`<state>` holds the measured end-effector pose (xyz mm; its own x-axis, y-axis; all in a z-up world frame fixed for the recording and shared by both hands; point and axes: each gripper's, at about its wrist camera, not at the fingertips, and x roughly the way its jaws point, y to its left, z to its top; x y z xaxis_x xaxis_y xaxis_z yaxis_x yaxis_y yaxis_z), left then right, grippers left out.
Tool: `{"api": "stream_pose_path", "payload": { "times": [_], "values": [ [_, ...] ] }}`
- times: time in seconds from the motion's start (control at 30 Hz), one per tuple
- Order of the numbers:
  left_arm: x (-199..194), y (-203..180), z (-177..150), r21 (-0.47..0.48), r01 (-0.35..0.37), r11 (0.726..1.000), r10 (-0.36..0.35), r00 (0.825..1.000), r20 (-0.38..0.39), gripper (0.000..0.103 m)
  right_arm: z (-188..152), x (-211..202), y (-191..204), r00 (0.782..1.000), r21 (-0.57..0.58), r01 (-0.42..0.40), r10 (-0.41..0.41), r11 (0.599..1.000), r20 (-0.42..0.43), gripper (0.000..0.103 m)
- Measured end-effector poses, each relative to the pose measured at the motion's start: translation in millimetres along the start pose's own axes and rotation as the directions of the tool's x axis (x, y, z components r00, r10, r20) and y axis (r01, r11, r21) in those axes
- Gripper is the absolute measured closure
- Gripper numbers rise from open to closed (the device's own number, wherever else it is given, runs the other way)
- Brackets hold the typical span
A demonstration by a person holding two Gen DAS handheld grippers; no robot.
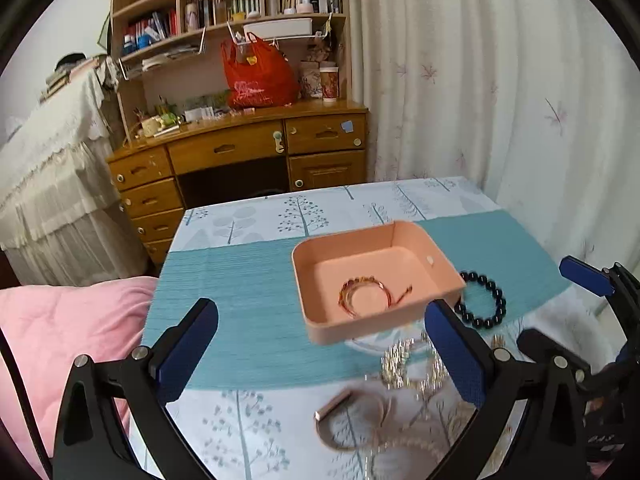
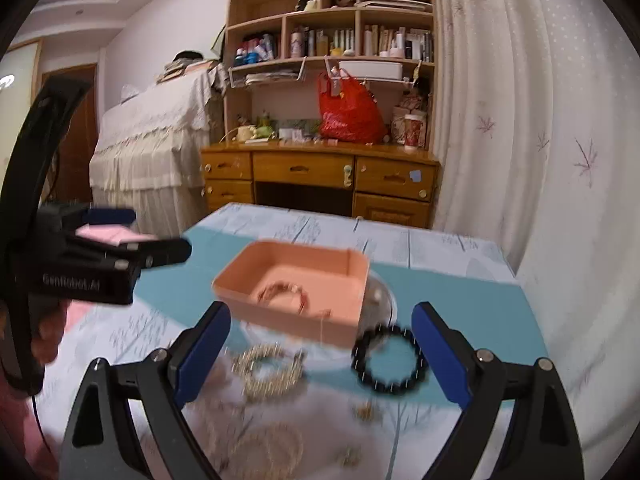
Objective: Organize jewelry
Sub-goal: 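Move both open tools back over the remaining jewelry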
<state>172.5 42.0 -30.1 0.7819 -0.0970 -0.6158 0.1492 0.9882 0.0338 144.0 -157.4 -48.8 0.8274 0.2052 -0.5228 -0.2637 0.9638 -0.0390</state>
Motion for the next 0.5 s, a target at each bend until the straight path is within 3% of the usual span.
{"api": "stream_pose_path", "payload": {
  "times": [0.13,0.23,0.5],
  "values": [
    [-13.3,-7.1,-24.6,0.006,0.012,1.0,-0.012,1.0,-0.014,0.001,-29.4,-18.4,4.5,0.994,0.017,-0.071,0.072,0.997,-0.078,0.01],
    [-17.6,-9.6,-46.7,-0.021,0.046,0.999,-0.047,0.996,-0.077,0.001,-47.7,-27.6,6.2,0.983,0.033,-0.106,0.11,0.994,-0.148,0.01],
    [-7.1,-20.3,-98.3,-0.044,0.087,0.995,-0.095,0.964,-0.248,0.001,-98.2,-43.3,14.5,0.949,0.068,-0.135,0.149,0.989,-0.278,0.01]
  ]
}}
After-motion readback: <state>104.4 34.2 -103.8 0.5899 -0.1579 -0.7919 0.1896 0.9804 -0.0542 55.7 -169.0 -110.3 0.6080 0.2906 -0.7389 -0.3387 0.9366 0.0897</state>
